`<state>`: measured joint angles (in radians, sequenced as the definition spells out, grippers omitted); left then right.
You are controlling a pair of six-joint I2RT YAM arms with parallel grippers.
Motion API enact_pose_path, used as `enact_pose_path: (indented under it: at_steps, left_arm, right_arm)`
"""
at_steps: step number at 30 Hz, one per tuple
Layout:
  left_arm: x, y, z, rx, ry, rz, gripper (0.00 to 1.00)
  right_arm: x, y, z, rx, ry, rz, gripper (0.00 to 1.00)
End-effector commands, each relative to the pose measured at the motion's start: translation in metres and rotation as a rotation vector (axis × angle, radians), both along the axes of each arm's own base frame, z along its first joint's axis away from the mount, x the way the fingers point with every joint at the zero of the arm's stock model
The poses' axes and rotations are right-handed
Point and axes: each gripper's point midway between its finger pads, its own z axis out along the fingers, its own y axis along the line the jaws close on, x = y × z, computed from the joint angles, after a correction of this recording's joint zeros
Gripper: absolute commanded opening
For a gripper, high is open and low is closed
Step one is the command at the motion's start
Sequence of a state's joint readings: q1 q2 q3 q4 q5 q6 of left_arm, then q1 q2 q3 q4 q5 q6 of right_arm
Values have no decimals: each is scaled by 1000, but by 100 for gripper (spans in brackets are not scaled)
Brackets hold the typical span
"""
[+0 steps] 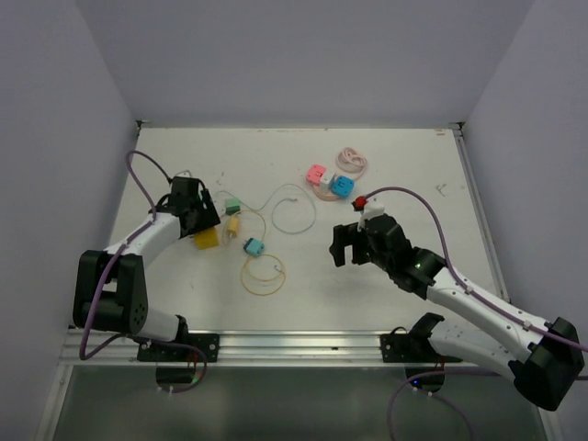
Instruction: Pull the plug off the socket
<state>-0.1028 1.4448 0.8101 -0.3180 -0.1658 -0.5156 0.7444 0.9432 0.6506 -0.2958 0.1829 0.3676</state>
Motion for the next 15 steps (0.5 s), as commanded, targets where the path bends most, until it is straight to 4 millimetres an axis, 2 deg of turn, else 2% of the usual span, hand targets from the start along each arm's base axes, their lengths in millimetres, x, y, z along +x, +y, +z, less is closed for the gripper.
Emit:
enact_pose_path:
  at_steps: [1,4,6,8,9,10,12,14,15]
  left_arm:
    - [4,0,10,-14,-17,7,79]
    - [5,1,24,-2,-40,-4,94]
    - [6,2,36,6,-63,-13,100]
    - [6,3,48,18,-84,-27,100]
    - [6,4,53,24,-94,-30,100]
    - [6,6,66,32,-124,-32,100]
    - [4,11,79,61,-158,-38,100]
    - [-3,12,94,71,-215,-46,100]
    - [-5,14,107,77,-272,-44,100]
  right_arm:
    - [10,-14,7,-16,-34,-88,97]
    - [21,-16,13,-31,-51,-122,97]
    - [32,-17,18,-44,-60,-147,98]
    - [43,-21,21,-61,-68,-175,98]
    - [50,-20,17,-84,-53,-184,98]
    - [59,-18,28,-69,-68,-200,98]
    - [78,-19,26,-72,-54,-228,97]
    - [102,-19,41,-42,-76,-262,96]
    - [112,-16,28,-60,-43,-261,96]
